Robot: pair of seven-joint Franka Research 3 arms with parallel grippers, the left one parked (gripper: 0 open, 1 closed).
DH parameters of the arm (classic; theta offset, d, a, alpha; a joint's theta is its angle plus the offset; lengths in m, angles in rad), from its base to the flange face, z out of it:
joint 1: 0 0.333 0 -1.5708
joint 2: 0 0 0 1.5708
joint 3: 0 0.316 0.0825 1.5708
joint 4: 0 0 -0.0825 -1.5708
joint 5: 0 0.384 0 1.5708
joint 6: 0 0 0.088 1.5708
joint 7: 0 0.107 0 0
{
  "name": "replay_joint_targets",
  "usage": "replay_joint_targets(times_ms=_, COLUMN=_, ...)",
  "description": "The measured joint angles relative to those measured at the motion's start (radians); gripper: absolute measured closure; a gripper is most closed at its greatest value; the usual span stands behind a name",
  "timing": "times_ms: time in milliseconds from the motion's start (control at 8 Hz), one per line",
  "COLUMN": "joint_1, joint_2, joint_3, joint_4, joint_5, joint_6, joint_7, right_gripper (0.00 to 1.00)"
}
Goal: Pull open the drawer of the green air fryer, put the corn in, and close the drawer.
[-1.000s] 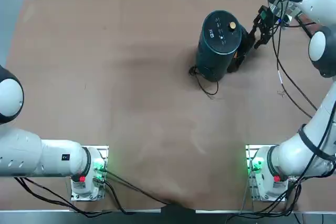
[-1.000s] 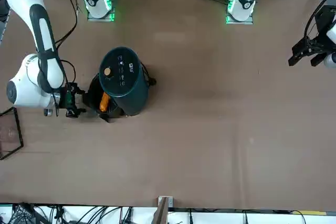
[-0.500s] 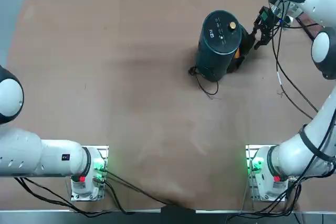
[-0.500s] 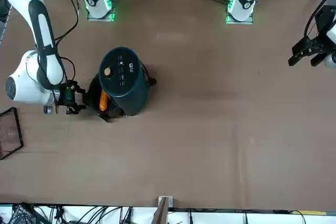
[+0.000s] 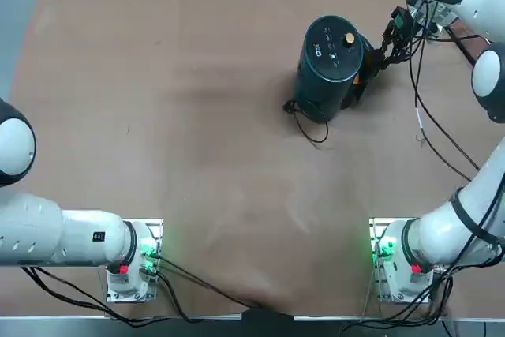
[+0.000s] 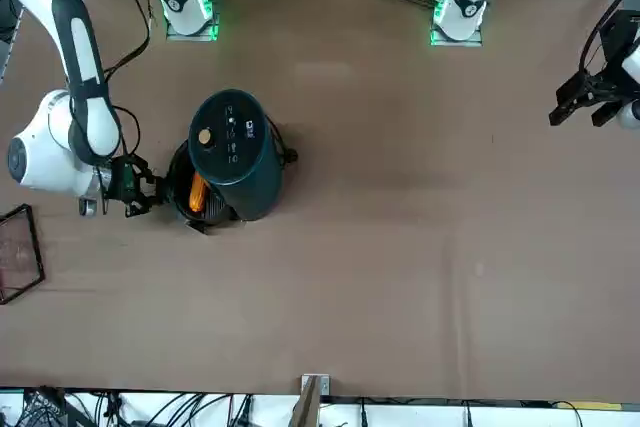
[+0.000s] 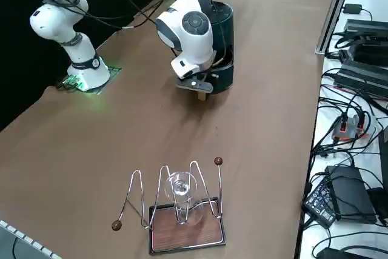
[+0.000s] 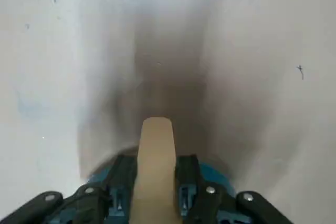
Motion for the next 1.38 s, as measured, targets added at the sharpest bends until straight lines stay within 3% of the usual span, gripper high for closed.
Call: replay_joint_targets(times_ms=1375, joint_1=0.118, joint_2=-0.017, joint_3=0.000, joint_4=-0.037, joint_5=-0.001, joint_6=0.081, joint_7=-0.026, right_gripper=0.56)
